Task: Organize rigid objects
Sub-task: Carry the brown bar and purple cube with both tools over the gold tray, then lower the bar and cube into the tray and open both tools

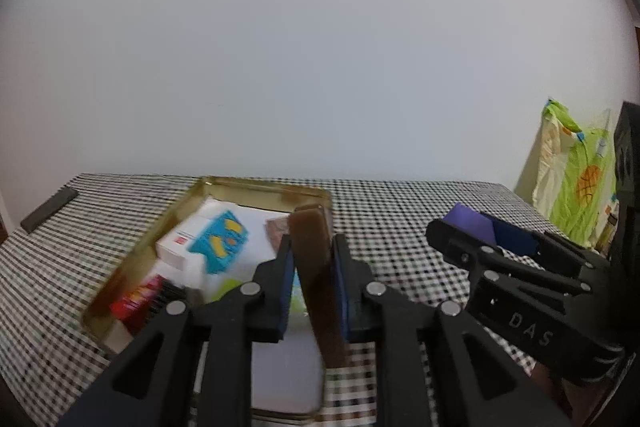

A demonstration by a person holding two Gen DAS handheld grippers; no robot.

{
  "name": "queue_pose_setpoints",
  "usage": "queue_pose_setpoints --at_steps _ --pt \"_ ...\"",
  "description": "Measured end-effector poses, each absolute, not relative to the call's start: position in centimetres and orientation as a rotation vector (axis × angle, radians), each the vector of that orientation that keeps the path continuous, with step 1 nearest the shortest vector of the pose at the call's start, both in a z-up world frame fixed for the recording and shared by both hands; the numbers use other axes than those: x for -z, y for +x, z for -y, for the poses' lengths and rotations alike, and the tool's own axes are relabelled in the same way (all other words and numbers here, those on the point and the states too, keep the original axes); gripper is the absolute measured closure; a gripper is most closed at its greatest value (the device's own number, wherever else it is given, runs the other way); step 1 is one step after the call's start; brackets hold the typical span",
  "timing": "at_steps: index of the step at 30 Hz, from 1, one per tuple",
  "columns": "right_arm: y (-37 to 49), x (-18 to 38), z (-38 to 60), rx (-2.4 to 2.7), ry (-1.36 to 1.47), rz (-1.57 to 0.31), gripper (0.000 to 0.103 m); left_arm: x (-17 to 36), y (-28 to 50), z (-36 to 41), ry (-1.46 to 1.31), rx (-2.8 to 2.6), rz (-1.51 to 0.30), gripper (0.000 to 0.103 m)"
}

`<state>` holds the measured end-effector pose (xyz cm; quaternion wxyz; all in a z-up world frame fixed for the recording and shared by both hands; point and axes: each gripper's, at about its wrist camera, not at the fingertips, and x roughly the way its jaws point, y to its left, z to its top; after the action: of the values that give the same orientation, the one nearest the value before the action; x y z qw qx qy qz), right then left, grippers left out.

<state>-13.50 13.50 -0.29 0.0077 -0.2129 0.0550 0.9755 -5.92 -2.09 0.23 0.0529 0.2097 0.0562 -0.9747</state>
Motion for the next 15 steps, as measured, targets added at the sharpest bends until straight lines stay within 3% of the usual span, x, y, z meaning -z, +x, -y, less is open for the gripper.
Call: queue_pose_setpoints --at_steps 15 --pt "-20.9 1.0 -8.9 -3.151 -0.863 -0.149 0.048 -0.6 -9.1 9.5 0.764 2.866 -0.187 0.089"
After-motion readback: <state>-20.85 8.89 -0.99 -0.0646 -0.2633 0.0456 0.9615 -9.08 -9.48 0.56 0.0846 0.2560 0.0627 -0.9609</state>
